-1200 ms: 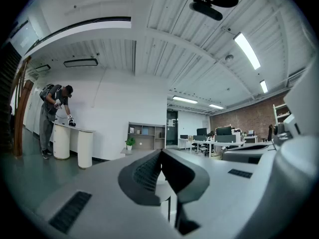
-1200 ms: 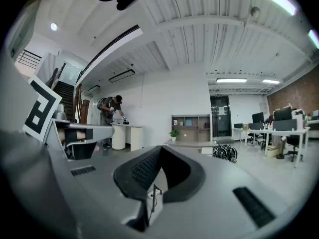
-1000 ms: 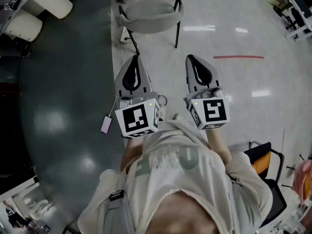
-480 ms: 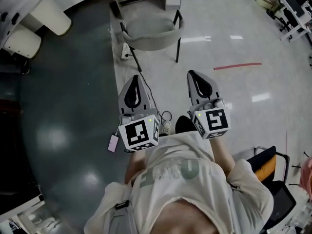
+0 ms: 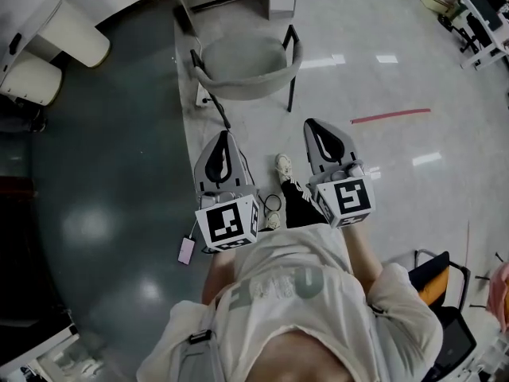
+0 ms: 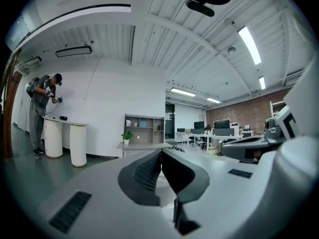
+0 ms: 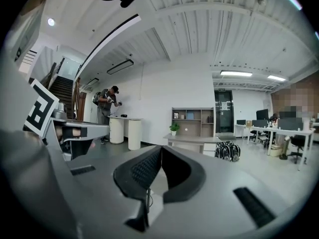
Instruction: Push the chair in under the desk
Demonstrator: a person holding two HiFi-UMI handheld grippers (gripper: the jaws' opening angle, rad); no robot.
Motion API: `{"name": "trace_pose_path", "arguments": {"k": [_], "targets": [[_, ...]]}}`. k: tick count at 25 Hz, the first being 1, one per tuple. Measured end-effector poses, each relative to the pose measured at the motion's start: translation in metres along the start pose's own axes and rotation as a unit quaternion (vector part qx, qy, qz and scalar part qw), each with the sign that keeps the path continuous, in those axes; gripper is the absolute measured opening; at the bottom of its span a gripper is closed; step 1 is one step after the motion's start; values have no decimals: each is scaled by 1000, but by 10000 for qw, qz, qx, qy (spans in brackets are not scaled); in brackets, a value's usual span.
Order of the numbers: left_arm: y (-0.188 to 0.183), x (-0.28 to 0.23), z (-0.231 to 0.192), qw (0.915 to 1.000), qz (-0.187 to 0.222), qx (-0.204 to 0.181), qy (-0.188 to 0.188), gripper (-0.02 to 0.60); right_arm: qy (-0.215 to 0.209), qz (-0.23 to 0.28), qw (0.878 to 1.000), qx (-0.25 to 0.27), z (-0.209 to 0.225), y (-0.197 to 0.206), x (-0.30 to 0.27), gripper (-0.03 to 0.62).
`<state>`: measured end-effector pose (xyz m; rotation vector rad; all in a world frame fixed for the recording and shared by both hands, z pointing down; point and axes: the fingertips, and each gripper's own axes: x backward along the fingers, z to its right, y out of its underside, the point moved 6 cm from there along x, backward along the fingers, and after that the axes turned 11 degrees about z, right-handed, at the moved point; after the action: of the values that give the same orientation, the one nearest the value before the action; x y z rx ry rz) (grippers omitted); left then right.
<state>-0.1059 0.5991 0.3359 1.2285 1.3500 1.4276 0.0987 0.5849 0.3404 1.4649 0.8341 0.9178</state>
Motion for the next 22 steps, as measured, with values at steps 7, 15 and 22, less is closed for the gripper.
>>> {"name": "trace_pose_path", "arguments": {"k": [7, 15, 22], "targets": [[10, -115, 2, 9992, 19, -276, -273, 15, -436, -33, 9990, -42, 83, 18, -102, 18], [17, -209, 1, 9976, -301, -626, -52, 19, -1130, -323, 9929, 154, 137, 29, -188, 18], [54, -238, 0, 9860, -1135, -1111, 502, 132, -1718, -550, 9835, 99, 144, 44, -226, 122]]}}
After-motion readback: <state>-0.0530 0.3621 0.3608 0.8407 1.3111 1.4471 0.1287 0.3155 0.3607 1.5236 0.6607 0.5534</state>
